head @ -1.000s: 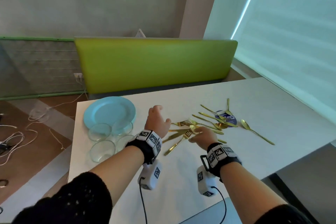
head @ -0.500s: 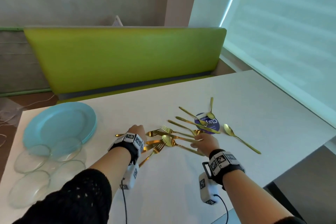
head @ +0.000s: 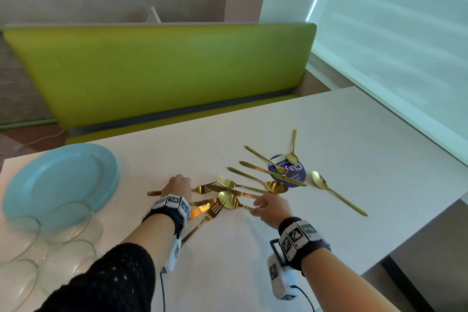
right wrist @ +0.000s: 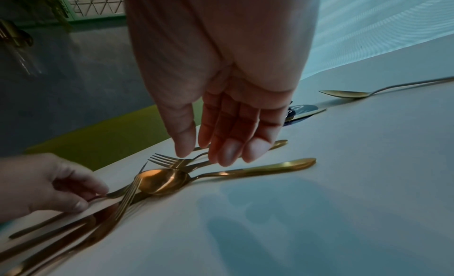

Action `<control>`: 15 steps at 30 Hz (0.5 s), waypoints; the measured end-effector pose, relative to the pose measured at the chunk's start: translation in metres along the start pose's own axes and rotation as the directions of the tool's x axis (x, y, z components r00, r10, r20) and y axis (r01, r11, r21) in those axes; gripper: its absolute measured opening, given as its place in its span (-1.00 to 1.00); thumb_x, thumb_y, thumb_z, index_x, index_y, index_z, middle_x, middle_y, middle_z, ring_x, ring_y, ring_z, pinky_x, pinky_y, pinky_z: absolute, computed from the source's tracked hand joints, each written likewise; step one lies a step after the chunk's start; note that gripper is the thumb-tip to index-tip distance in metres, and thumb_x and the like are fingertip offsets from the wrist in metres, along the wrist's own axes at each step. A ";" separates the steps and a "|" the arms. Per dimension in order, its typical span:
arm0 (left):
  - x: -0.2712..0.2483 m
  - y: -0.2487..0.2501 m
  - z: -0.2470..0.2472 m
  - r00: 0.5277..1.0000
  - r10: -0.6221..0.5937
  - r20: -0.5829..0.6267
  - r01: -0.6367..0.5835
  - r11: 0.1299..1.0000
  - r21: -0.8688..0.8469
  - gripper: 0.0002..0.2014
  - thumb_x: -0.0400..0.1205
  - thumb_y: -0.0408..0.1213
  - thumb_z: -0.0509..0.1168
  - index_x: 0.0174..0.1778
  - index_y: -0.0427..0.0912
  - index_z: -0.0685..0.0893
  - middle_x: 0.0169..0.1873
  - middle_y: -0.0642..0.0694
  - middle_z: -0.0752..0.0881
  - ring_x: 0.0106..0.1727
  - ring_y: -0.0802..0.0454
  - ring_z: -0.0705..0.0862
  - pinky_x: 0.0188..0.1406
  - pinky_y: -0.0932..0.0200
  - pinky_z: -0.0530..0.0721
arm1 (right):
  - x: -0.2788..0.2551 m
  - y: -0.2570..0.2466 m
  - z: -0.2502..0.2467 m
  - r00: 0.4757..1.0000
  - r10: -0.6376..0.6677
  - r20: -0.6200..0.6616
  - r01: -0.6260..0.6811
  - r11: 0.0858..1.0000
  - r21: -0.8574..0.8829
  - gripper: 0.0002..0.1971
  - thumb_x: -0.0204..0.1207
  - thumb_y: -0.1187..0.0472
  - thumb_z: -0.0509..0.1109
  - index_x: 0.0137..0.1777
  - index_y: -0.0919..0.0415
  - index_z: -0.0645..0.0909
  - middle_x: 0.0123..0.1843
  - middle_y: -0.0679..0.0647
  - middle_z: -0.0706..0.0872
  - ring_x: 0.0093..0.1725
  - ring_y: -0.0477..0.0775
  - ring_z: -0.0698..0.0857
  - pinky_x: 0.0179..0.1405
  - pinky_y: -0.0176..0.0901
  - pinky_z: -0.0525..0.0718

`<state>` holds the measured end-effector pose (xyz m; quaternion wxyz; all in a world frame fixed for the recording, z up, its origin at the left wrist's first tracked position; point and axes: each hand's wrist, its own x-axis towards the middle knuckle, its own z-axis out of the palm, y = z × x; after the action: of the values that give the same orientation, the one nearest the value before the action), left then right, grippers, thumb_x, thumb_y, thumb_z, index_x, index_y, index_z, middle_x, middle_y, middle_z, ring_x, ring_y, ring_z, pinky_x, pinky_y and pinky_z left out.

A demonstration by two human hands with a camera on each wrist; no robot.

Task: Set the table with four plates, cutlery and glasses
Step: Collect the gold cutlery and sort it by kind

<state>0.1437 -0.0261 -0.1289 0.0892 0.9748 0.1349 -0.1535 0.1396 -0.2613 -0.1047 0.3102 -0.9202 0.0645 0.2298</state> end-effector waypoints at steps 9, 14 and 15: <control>-0.004 -0.008 -0.010 0.997 0.066 -0.038 -0.069 0.995 -0.075 -0.65 0.65 -0.52 -0.03 0.25 -0.33 0.56 0.23 -0.25 0.55 0.26 -0.19 0.59 0.20 0.06 0.58 | -0.002 -0.007 0.013 1.000 -0.025 0.017 0.025 0.999 -0.028 -0.86 0.42 0.17 0.50 -0.07 0.07 0.61 -0.07 -0.02 0.65 -0.05 -0.05 0.62 0.05 -0.26 0.61; -0.014 -0.005 -0.029 0.993 -0.009 -0.121 -0.029 0.951 -0.308 -0.71 0.66 -0.49 0.03 0.27 -0.34 0.48 0.27 -0.29 0.50 0.26 -0.23 0.57 0.20 0.04 0.51 | -0.012 -0.027 0.036 0.997 -0.062 0.047 0.065 0.996 -0.059 -0.89 0.46 0.12 0.47 -0.12 0.05 0.58 -0.07 -0.03 0.61 -0.04 -0.06 0.58 0.07 -0.25 0.58; -0.017 -0.004 -0.031 0.990 -0.027 -0.142 -0.028 0.928 -0.371 -0.73 0.66 -0.47 0.05 0.26 -0.36 0.49 0.26 -0.31 0.52 0.26 -0.23 0.56 0.19 0.05 0.50 | -0.014 -0.031 0.042 0.997 -0.060 0.057 0.064 0.996 -0.059 -0.89 0.47 0.10 0.46 -0.18 0.04 0.56 -0.07 -0.03 0.62 -0.05 -0.06 0.58 0.06 -0.23 0.59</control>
<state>0.1358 -0.0195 -0.0948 0.2621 0.9489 0.1672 -0.0543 0.1191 -0.2112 -0.1108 0.2908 -0.9241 0.0203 0.2470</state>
